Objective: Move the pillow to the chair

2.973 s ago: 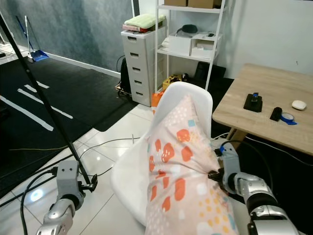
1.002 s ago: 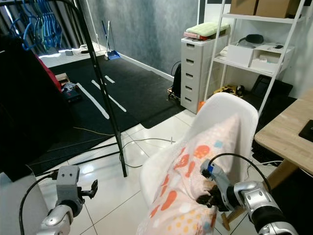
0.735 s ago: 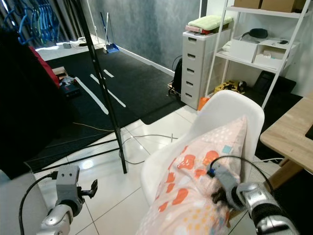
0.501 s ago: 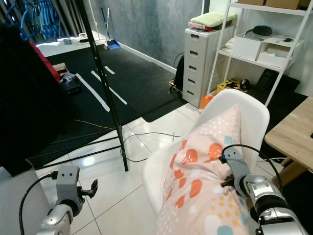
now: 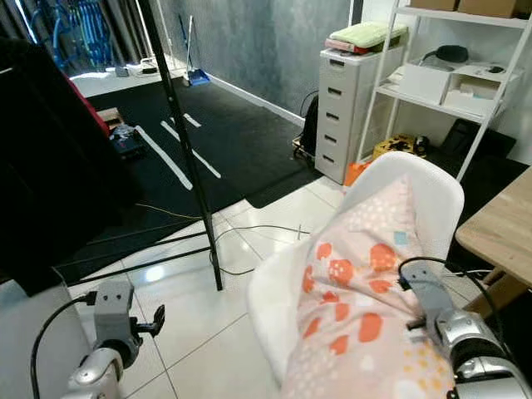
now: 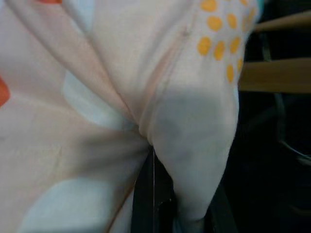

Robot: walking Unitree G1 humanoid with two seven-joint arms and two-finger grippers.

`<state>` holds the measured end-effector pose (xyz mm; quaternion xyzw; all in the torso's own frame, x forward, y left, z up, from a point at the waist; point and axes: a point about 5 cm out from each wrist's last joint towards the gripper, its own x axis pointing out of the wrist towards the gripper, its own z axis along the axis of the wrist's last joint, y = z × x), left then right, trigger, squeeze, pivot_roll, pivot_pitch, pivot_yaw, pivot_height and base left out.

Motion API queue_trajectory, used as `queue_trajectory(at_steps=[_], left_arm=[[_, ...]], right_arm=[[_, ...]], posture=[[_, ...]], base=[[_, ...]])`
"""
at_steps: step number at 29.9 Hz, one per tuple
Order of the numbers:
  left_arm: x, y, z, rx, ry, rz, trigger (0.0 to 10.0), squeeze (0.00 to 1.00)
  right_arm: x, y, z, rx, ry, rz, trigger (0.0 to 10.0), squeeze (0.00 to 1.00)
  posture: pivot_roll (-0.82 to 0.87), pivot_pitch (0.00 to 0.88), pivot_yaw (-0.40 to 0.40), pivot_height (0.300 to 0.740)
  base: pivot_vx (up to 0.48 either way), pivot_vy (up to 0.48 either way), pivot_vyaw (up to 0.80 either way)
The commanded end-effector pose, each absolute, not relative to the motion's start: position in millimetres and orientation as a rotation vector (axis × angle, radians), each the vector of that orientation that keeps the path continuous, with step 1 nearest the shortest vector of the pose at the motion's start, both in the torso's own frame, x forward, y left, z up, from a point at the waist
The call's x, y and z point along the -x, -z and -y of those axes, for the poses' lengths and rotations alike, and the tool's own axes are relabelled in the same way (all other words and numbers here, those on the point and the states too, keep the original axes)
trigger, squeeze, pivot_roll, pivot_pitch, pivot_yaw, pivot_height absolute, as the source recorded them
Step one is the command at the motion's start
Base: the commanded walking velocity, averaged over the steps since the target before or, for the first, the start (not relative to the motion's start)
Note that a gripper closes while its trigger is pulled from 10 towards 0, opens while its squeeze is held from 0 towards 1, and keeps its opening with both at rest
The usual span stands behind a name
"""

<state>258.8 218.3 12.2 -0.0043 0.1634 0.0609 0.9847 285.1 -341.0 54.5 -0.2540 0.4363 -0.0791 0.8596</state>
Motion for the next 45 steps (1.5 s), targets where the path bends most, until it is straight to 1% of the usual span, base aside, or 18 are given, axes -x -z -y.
queue_trajectory(at_steps=[1, 5, 13, 17, 21, 23, 27, 28, 31, 37, 45], left_arm=[[-255, -12, -226, 0.006, -0.138, -0.337, 10.0, 0.00], [-255, -12, -227, 0.008, -0.141, -0.336, 10.0, 0.00], [-255, -12, -227, 0.008, -0.141, -0.336, 10.0, 0.00], [-254, -12, -229, 0.007, -0.141, -0.336, 10.0, 0.00], [-251, -14, -234, -0.003, -0.141, -0.335, 10.0, 0.00], [-251, -14, -234, -0.003, -0.141, -0.335, 10.0, 0.00], [-250, -16, -236, -0.008, -0.142, -0.332, 10.0, 0.00], [-249, -17, -238, -0.014, -0.142, -0.332, 10.0, 0.00], [-247, -17, -240, -0.018, -0.143, -0.332, 10.0, 0.00], [-245, -18, -242, -0.024, -0.141, -0.335, 10.0, 0.00], [-243, -20, -243, -0.028, -0.131, -0.336, 10.0, 0.00]], right_arm=[[-289, -72, 357, 0.585, 0.271, -0.848, 10.0, 0.00], [-291, -77, 359, 0.585, 0.290, -0.813, 10.0, 0.00], [-291, -77, 359, 0.585, 0.290, -0.813, 10.0, 0.00], [-290, -75, 359, 0.584, 0.289, -0.815, 10.0, 0.00], [-288, -68, 355, 0.556, 0.273, -0.821, 10.0, 0.00], [-288, -68, 355, 0.556, 0.273, -0.821, 10.0, 0.00], [-291, -66, 348, 0.533, 0.257, -0.800, 10.0, 0.00], [-293, -65, 345, 0.534, 0.252, -0.793, 10.0, 0.00], [-293, -64, 345, 0.536, 0.256, -0.791, 10.0, 0.00], [-291, -66, 349, 0.532, 0.282, -0.785, 10.0, 0.00], [-292, -78, 360, 0.515, 0.361, -0.718, 10.0, 0.00]], posture=[[-0.19, 0.023, 0.016, 0.685], [-0.19, 0.024, 0.017, 0.670], [-0.19, 0.024, 0.017, 0.670], [-0.18, 0.033, 0.024, 0.660], [-0.17, 0.039, 0.033, 0.645], [-0.17, 0.039, 0.033, 0.645], [-0.17, 0.041, 0.036, 0.630], [-0.16, 0.045, 0.042, 0.620], [-0.16, 0.047, 0.046, 0.610], [-0.16, 0.050, 0.050, 0.590], [-0.16, 0.057, 0.060, 0.560]], base=[[0.000, 0.000, 0.00], [0.000, 0.000, 0.00], [0.000, 0.000, 0.00], [0.000, 0.000, 0.00], [0.000, 0.000, 0.00], [0.000, 0.000, 0.00], [0.000, 0.000, 0.00], [0.000, 0.000, 0.00], [0.000, 0.000, 0.00], [0.000, 0.000, 0.00], [0.000, 0.000, 0.00]])
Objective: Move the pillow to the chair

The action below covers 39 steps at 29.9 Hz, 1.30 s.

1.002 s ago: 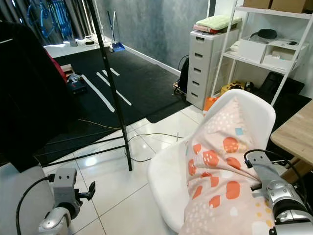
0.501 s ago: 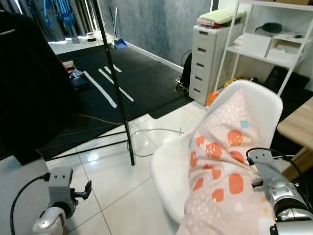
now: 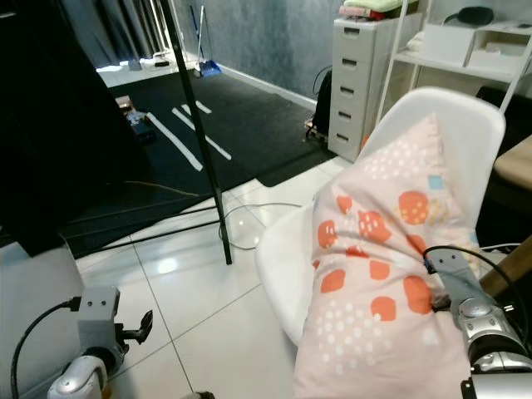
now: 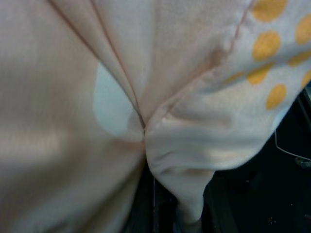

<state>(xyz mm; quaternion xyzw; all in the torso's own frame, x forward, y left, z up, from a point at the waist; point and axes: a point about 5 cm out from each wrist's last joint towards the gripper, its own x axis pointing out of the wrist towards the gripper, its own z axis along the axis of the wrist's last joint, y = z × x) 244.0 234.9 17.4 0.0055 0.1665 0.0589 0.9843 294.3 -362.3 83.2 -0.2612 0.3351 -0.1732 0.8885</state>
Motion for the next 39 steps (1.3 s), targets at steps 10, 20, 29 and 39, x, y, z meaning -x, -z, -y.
queue_trajectory(at_steps=[10, 20, 29, 39], left_arm=[[-244, -26, -245, -0.020, -0.101, -0.320, 10.0, 0.00], [-249, -42, -247, -0.020, -0.044, -0.253, 10.0, 0.00], [-246, -45, -248, -0.030, -0.025, -0.249, 10.0, 0.00], [-242, -43, -246, -0.031, -0.021, -0.258, 10.0, 0.00]], right_arm=[[-308, -122, 376, 0.406, 0.481, -0.475, 10.0, 0.00], [-326, -160, 375, 0.200, 0.508, -0.263, 10.0, 0.00], [-338, -149, 352, 0.136, 0.422, -0.259, 10.0, 0.00], [-354, -147, 319, 0.002, 0.220, -0.214, 10.0, 0.00]], posture=[[-0.16, 0.059, 0.075, 0.525], [-0.16, 0.060, 0.081, 0.495], [-0.14, 0.067, 0.080, 0.460], [-0.14, 0.075, 0.075, 0.420]], base=[[0.000, 0.000, 0.00], [0.000, 0.000, 0.00], [0.000, 0.000, 0.00], [0.000, 0.000, 0.00]])
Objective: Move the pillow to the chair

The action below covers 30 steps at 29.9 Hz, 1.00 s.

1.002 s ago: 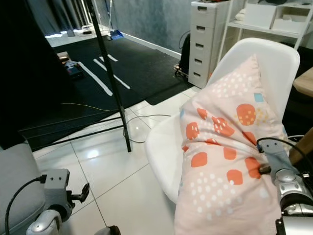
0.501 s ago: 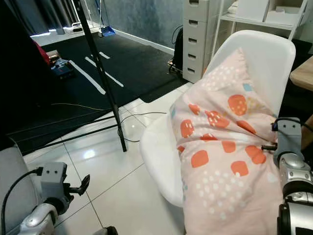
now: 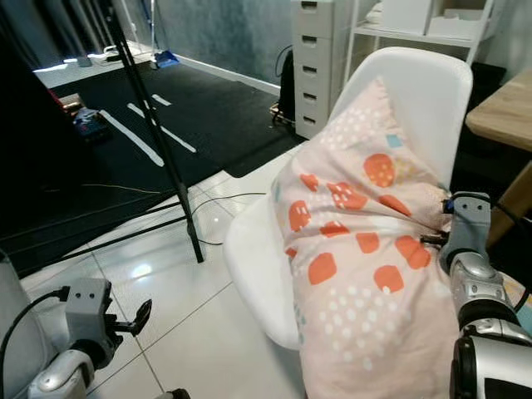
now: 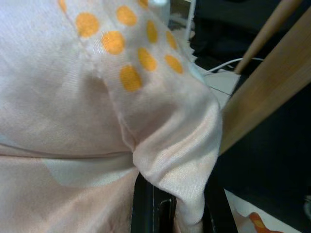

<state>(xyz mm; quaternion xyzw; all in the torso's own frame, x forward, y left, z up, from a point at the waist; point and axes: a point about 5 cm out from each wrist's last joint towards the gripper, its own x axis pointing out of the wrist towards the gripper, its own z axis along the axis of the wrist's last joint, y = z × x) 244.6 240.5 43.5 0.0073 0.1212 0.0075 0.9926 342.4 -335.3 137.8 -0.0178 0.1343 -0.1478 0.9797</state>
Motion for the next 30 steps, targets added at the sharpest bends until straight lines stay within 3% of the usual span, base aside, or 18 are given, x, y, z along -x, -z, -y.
queue_trajectory(at_steps=[1, 14, 23, 25, 26, 27, 30], left_arm=[[-241, -43, -245, -0.029, -0.021, -0.259, 10.0, 0.00], [-241, -41, -242, -0.021, -0.023, -0.268, 10.0, 0.00], [-240, -41, -241, -0.018, -0.027, -0.270, 10.0, 0.00], [-240, -40, -241, -0.016, -0.026, -0.271, 10.0, 0.00], [-239, -40, -240, -0.014, -0.025, -0.271, 10.0, 0.00], [-239, -39, -239, -0.013, -0.024, -0.271, 10.0, 0.00], [-240, -39, -239, -0.012, -0.023, -0.272, 10.0, 0.00]], right_arm=[[-356, -149, 316, -0.014, 0.193, -0.203, 10.0, 0.00], [-368, -164, 296, -0.105, 0.023, -0.123, 10.0, 0.00], [-369, -166, 294, -0.117, 0.008, -0.118, 10.0, 0.00], [-365, -161, 305, -0.084, 0.089, -0.154, 10.0, 0.00], [-360, -158, 315, -0.065, 0.161, -0.175, 10.0, 0.82], [-355, -156, 325, -0.046, 0.226, -0.191, 10.0, 1.00], [-349, -159, 339, -0.023, 0.310, -0.183, 10.0, 1.00]], posture=[[-0.15, 0.076, 0.074, 0.415], [-0.15, 0.078, 0.066, 0.380], [-0.15, 0.078, 0.064, 0.365], [-0.15, 0.080, 0.061, 0.365], [-0.15, 0.080, 0.061, 0.365], [-0.15, 0.076, 0.060, 0.365], [-0.16, 0.073, 0.059, 0.365]], base=[[0.000, 0.000, 0.00], [0.000, 0.000, 0.00], [0.000, 0.000, 0.00], [0.000, 0.000, 0.00], [0.000, 0.000, 0.00], [0.000, 0.000, 0.00], [0.000, 0.000, 0.00]])
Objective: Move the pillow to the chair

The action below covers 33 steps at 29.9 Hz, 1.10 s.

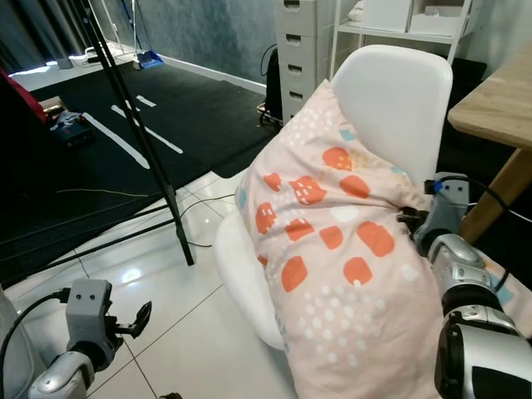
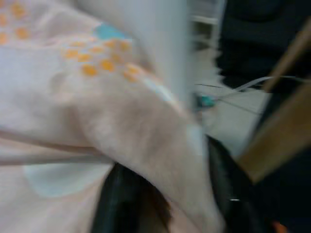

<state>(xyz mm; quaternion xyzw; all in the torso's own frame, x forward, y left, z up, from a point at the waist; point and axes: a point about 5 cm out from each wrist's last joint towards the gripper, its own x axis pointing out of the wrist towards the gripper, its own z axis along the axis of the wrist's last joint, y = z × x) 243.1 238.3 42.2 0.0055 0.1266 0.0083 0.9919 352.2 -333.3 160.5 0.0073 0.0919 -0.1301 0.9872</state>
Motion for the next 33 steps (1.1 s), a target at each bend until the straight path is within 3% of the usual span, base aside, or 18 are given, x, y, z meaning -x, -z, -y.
queue_trajectory(at_steps=[1, 11, 17, 18, 20, 21, 28, 33], left_arm=[[-240, -39, -238, -0.011, -0.022, -0.271, 10.0, 0.00], [-243, -39, -237, -0.006, -0.018, -0.268, 10.0, 0.00], [-244, -40, -237, 0.000, -0.023, -0.262, 10.0, 0.00], [-243, -40, -237, 0.003, -0.027, -0.259, 10.0, 0.00], [-243, -40, -237, 0.005, -0.031, -0.257, 10.0, 0.00], [-243, -40, -237, 0.006, -0.032, -0.256, 10.0, 0.00], [-247, -41, -238, 0.007, -0.041, -0.252, 10.0, 0.00], [-252, -42, -240, 0.007, -0.059, -0.249, 10.0, 0.00]], right_arm=[[-348, -162, 342, -0.024, 0.326, -0.171, 10.0, 1.00], [-356, -190, 341, 0.019, 0.290, -0.068, 10.0, 1.00], [-373, -219, 317, 0.053, 0.168, 0.022, 10.0, 1.00], [-377, -225, 308, 0.015, 0.099, 0.043, 10.0, 0.92], [-380, -229, 300, -0.013, 0.047, 0.058, 10.0, 0.92], [-382, -234, 289, -0.047, -0.039, 0.074, 10.0, 0.00], [-383, -243, 250, -0.126, -0.318, 0.104, 10.0, 0.00], [-383, -230, 233, -0.147, -0.390, 0.079, 10.0, 0.00]], posture=[[-0.16, 0.073, 0.059, 0.365], [-0.16, 0.056, 0.053, 0.365], [-0.16, 0.050, 0.049, 0.365], [-0.17, 0.048, 0.048, 0.365], [-0.17, 0.048, 0.046, 0.365], [-0.17, 0.048, 0.044, 0.365], [-0.18, 0.034, 0.040, 0.370], [-0.15, 0.010, 0.048, 0.380]], base=[[0.000, 0.000, 0.00], [0.000, 0.000, 0.00], [0.000, 0.000, 0.00], [0.000, 0.000, 0.00], [0.000, 0.000, 0.00], [0.000, 0.000, 0.00], [0.000, 0.000, 0.00], [0.000, 0.000, 0.00]])
